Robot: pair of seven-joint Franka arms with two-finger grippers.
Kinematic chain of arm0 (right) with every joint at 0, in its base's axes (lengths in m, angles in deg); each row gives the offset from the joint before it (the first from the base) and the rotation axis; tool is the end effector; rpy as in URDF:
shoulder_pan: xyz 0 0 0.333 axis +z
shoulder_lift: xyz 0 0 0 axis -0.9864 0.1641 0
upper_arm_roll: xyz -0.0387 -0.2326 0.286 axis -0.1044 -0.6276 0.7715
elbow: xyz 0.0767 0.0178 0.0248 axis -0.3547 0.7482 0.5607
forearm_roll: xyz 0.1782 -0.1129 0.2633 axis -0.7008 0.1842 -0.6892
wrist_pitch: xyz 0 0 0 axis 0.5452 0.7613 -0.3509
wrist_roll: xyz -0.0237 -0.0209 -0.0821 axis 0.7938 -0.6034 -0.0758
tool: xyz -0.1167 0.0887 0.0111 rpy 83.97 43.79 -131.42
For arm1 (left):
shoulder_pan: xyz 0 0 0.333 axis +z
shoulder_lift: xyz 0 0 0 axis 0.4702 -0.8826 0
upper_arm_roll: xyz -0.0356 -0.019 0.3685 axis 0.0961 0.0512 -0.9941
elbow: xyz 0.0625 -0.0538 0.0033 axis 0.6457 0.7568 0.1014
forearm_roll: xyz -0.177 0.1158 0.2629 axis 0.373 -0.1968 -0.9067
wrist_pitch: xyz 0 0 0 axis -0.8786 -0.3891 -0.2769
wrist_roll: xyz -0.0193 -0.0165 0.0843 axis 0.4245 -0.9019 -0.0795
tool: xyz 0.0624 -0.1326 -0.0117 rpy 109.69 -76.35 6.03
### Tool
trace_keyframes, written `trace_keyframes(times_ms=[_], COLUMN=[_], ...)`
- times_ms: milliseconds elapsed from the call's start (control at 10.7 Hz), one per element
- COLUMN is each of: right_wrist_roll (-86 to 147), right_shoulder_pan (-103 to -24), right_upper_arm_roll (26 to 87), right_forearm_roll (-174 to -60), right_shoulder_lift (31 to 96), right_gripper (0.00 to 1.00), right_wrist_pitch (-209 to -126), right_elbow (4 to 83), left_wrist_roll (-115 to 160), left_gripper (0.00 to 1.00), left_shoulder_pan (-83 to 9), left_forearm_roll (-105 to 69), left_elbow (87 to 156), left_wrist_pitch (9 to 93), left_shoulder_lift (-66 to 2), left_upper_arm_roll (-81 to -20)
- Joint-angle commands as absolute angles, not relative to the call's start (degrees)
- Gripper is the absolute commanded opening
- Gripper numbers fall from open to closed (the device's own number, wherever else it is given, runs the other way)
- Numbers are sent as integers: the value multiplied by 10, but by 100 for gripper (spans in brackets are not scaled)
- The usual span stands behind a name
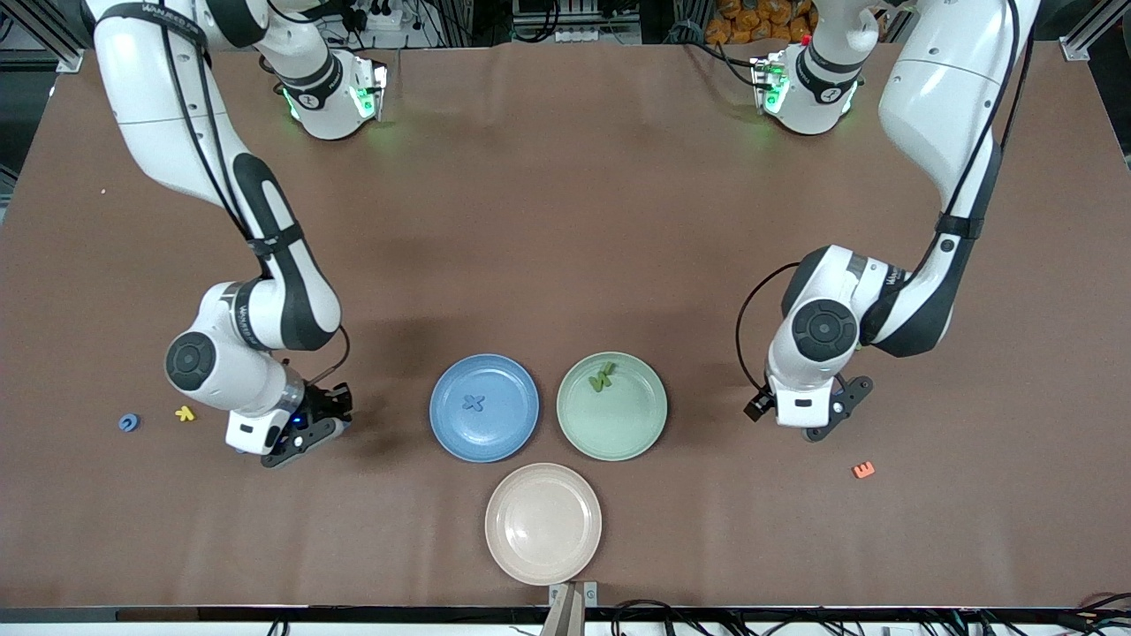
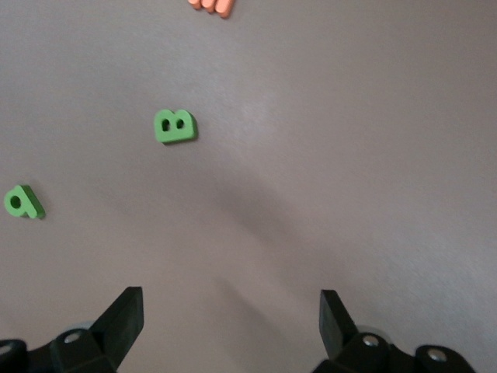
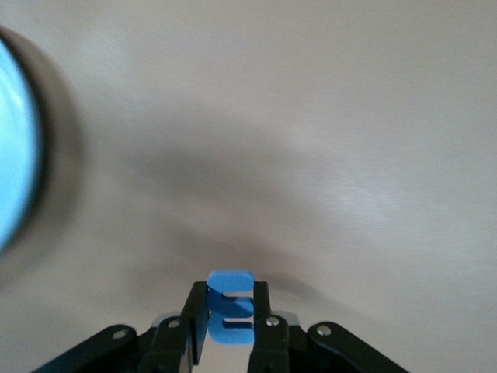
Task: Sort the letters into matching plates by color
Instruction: 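Carry the blue E to the blue plate while the left gripper reaches green q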
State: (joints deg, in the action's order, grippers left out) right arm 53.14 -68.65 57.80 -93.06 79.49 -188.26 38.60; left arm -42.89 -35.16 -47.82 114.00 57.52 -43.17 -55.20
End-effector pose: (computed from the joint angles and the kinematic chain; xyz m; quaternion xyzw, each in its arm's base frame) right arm 0.6819 0.1116 0.2570 -0.9700 -0.2341 -0.0353 0.0555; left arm 0.6460 -0.1872 0.2931 -0.9316 -0.3538 -0.0307 0.0774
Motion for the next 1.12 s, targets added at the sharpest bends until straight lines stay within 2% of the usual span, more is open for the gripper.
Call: trace_keyframes(times_ms=[0, 93, 560, 747, 841, 934, 1027], right_wrist_roll=[362, 314, 152, 118, 117, 116, 123], right_shoulder_pan=[-650, -638, -597, -589, -585, -584, -587], right_upper_arm_roll=[603, 610, 643, 658, 659, 659, 658], right_forearm_roll=[-941, -940, -939, -936, -937, -938, -936], right_shoulder_lift=[770, 771, 780, 790, 794, 795, 794], right_gripper=[20, 20, 20, 22, 29, 80, 100], right_wrist_pitch=[-1866, -1866, -1868, -1871, -1872, -1872, -1871], right_elbow=[393, 388, 359, 358, 354, 352, 351], left_wrist_roll=[-422, -422, -437, -509, -546, -574, -588], left_gripper=[100, 100, 100, 100, 100, 100, 100], left_shoulder_pan=[-313, -295, -120, -75, -76, -76, -77], left_forearm_roll=[-484, -484, -482, -483, -487, -490, -492], left_elbow=[1181, 1198, 1268, 1298, 1301, 1303, 1302], left_wrist_pitch=[604, 614, 625, 655, 661, 662, 662], left_shoulder_lift=[-418, -411, -372, -359, -358, -359, -359], left_upper_arm_roll=[-544, -537, -429, -402, -402, -402, -402])
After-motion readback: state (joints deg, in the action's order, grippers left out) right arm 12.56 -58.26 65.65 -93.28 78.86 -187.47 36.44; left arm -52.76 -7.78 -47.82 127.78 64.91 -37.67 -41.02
